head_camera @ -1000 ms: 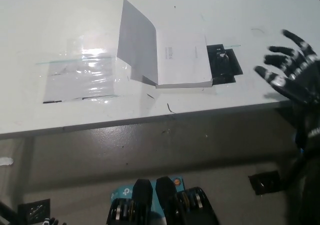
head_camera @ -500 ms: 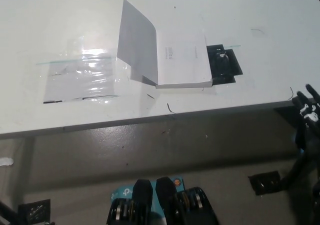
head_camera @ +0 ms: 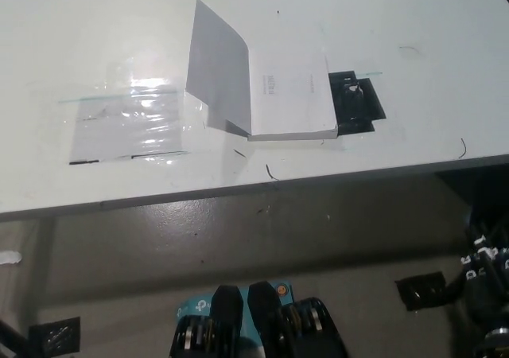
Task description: The robot uses its right hand to slide under the cover of the book kept in the middle of the desk and open it
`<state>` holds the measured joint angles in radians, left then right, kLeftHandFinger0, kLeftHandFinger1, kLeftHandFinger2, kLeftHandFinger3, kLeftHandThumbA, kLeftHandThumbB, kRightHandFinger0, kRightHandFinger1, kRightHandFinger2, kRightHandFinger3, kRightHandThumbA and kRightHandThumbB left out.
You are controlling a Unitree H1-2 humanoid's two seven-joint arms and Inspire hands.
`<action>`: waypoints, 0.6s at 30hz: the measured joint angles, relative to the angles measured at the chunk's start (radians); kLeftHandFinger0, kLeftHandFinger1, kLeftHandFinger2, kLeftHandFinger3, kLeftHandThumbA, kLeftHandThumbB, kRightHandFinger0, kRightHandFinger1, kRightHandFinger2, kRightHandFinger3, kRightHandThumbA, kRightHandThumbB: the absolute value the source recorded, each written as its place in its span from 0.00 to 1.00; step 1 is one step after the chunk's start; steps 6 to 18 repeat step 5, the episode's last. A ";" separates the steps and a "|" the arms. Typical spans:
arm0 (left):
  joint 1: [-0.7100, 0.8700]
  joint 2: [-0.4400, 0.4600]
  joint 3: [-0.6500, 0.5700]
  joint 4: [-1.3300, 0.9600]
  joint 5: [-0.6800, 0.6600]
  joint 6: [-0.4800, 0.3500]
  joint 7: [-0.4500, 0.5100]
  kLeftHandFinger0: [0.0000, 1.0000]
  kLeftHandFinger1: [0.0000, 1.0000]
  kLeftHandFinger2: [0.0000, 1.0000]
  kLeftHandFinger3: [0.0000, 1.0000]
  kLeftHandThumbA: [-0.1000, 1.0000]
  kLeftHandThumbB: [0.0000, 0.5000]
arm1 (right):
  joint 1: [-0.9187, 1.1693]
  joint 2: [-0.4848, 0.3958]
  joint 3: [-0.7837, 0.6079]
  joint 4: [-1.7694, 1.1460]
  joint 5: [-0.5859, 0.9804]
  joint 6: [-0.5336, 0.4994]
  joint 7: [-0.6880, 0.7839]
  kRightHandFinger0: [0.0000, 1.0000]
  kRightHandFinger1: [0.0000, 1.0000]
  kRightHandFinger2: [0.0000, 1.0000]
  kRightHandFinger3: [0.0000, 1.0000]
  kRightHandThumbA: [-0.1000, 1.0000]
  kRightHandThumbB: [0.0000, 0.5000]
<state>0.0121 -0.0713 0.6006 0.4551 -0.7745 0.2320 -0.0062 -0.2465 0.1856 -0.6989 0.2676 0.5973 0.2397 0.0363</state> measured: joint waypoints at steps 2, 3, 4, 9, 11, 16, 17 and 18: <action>0.000 0.000 0.002 0.002 -0.001 -0.002 0.000 0.98 0.90 0.86 1.00 1.00 0.18 | 0.001 0.000 -0.005 0.045 0.011 -0.020 -0.007 0.79 0.69 0.72 0.98 1.00 0.24; 0.000 0.000 0.002 0.002 -0.001 -0.003 -0.001 0.98 0.88 0.85 1.00 1.00 0.16 | 0.001 0.000 -0.006 0.059 0.016 -0.029 -0.012 0.81 0.69 0.72 0.99 1.00 0.24; 0.000 0.000 0.002 0.002 -0.002 -0.004 -0.002 0.98 0.88 0.85 1.00 1.00 0.17 | 0.002 0.000 -0.008 0.070 0.020 -0.036 -0.015 0.83 0.71 0.74 1.00 1.00 0.22; 0.000 0.000 0.002 0.002 -0.002 -0.004 -0.002 0.98 0.88 0.85 1.00 1.00 0.17 | 0.002 0.000 -0.008 0.070 0.020 -0.036 -0.015 0.83 0.71 0.74 1.00 1.00 0.22; 0.000 0.000 0.002 0.002 -0.002 -0.004 -0.002 0.98 0.88 0.85 1.00 1.00 0.17 | 0.002 0.000 -0.008 0.070 0.020 -0.036 -0.015 0.83 0.71 0.74 1.00 1.00 0.22; 0.000 0.000 0.002 0.002 -0.002 -0.004 -0.002 0.98 0.88 0.85 1.00 1.00 0.17 | 0.002 0.000 -0.008 0.070 0.020 -0.036 -0.015 0.83 0.71 0.74 1.00 1.00 0.22; 0.000 0.000 0.002 0.002 -0.002 -0.004 -0.002 0.98 0.88 0.85 1.00 1.00 0.17 | 0.002 0.000 -0.008 0.070 0.020 -0.036 -0.015 0.83 0.71 0.74 1.00 1.00 0.22; 0.000 0.000 0.002 0.002 -0.002 -0.004 -0.002 0.98 0.88 0.85 1.00 1.00 0.17 | 0.002 0.000 -0.008 0.070 0.020 -0.036 -0.015 0.83 0.71 0.74 1.00 1.00 0.22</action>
